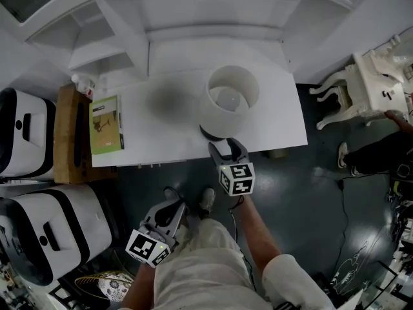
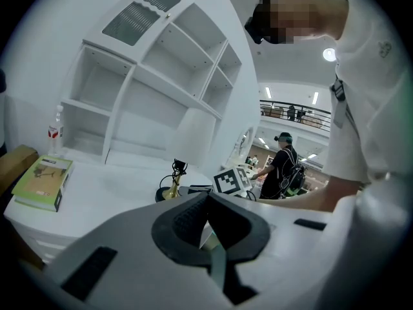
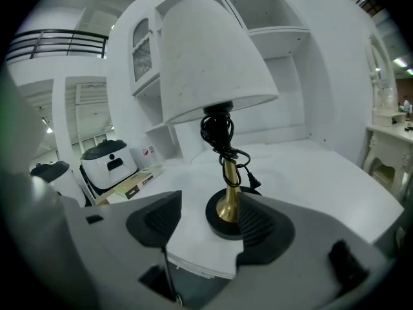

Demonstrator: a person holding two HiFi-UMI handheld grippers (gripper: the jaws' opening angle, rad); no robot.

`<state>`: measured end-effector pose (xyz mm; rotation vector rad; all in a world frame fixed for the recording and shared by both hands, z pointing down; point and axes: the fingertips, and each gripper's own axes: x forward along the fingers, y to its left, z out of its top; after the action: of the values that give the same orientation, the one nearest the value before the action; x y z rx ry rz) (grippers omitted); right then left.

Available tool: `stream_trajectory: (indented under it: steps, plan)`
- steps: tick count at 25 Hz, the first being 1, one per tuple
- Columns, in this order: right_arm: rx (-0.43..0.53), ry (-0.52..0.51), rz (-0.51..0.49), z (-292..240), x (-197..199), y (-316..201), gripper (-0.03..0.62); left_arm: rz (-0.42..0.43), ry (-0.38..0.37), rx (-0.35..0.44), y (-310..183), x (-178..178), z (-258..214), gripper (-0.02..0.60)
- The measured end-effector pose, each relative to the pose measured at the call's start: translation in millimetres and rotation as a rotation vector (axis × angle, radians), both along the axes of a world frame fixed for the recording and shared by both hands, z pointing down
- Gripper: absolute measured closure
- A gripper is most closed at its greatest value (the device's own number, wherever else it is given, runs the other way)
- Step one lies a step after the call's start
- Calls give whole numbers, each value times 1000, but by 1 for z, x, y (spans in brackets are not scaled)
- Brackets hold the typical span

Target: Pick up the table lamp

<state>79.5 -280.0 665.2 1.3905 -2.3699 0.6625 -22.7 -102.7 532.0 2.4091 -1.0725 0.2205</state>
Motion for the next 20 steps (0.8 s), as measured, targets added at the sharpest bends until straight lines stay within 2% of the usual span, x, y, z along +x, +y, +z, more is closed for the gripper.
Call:
stream_trajectory:
  steps: [9, 20]
  plan:
    - [60, 45, 41, 18, 0, -39, 260, -9, 15, -13, -5, -5, 5, 575]
    - [66, 78, 43, 34, -9, -83, 252, -18, 12, -37, -8, -16, 13, 574]
